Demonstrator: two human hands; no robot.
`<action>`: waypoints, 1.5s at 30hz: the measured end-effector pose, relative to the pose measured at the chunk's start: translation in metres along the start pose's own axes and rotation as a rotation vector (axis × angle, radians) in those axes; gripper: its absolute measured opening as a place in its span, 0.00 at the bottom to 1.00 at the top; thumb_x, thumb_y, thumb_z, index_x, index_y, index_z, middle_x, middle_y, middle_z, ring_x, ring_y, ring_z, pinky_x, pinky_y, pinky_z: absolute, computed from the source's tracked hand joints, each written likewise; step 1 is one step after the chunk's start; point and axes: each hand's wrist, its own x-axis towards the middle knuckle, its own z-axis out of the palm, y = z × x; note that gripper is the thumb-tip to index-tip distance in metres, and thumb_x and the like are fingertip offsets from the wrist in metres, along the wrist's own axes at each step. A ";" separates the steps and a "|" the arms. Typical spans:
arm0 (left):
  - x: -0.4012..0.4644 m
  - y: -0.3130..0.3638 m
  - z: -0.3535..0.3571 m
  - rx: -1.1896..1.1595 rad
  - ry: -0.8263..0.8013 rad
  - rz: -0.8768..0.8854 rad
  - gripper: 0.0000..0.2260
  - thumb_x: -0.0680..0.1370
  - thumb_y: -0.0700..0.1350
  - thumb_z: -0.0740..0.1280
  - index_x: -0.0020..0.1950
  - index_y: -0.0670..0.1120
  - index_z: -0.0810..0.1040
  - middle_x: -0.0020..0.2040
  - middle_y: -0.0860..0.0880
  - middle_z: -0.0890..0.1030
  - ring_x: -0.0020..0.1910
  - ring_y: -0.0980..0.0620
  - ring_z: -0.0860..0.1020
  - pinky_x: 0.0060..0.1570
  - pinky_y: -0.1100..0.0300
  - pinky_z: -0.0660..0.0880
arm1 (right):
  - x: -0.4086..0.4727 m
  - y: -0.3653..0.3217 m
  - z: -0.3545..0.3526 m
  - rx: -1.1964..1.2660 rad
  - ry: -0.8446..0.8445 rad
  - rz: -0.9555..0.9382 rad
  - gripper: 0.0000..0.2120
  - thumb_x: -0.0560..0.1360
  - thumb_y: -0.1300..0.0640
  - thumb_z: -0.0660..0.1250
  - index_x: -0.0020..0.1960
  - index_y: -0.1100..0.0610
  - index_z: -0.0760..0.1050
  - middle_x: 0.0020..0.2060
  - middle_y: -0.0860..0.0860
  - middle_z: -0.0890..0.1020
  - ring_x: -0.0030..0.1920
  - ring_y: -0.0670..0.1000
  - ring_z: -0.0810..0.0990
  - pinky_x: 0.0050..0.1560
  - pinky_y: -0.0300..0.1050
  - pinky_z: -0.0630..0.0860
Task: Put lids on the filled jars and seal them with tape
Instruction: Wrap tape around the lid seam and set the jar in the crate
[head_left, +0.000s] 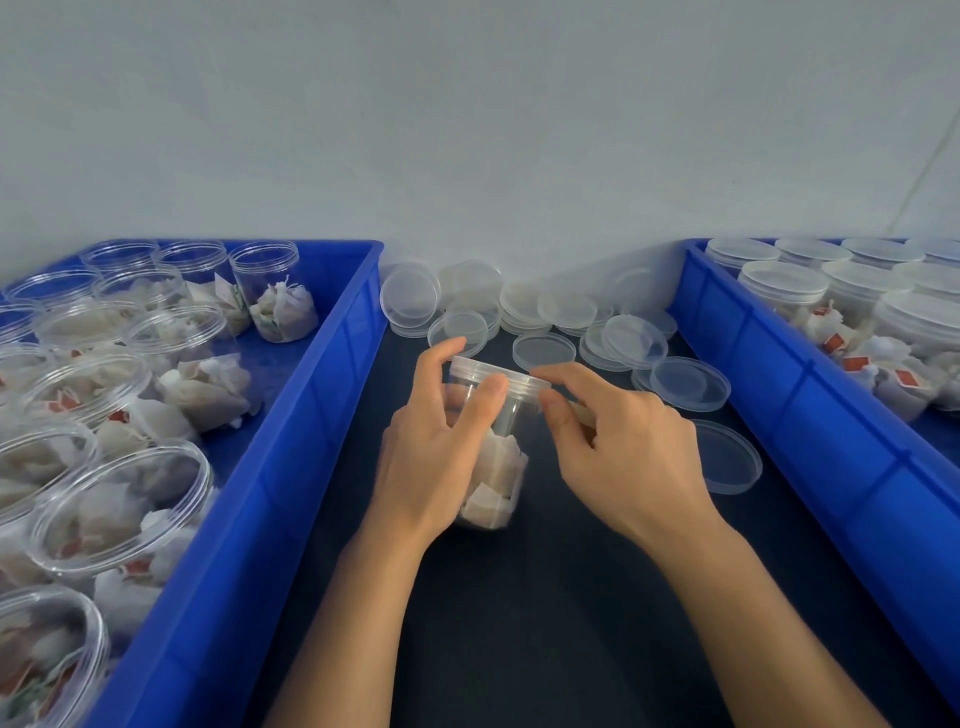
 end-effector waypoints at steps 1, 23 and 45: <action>0.000 0.001 0.000 0.024 0.003 -0.020 0.31 0.72 0.78 0.61 0.72 0.69 0.68 0.53 0.61 0.83 0.54 0.65 0.80 0.60 0.52 0.77 | 0.000 -0.001 0.000 -0.007 0.007 -0.004 0.15 0.83 0.40 0.55 0.67 0.35 0.72 0.34 0.42 0.82 0.39 0.51 0.82 0.41 0.53 0.80; 0.002 0.007 -0.006 -0.215 -0.003 -0.040 0.23 0.74 0.70 0.64 0.56 0.54 0.80 0.48 0.53 0.85 0.45 0.58 0.82 0.49 0.57 0.76 | 0.007 0.016 -0.004 0.309 -0.213 0.031 0.16 0.86 0.47 0.58 0.70 0.30 0.71 0.29 0.42 0.74 0.32 0.46 0.72 0.41 0.46 0.67; 0.004 0.001 -0.007 -0.261 -0.130 -0.068 0.27 0.74 0.71 0.62 0.60 0.53 0.81 0.54 0.52 0.86 0.57 0.47 0.83 0.59 0.50 0.78 | 0.008 0.023 -0.009 0.287 -0.263 0.018 0.16 0.85 0.46 0.62 0.67 0.27 0.73 0.26 0.43 0.75 0.33 0.40 0.75 0.38 0.41 0.66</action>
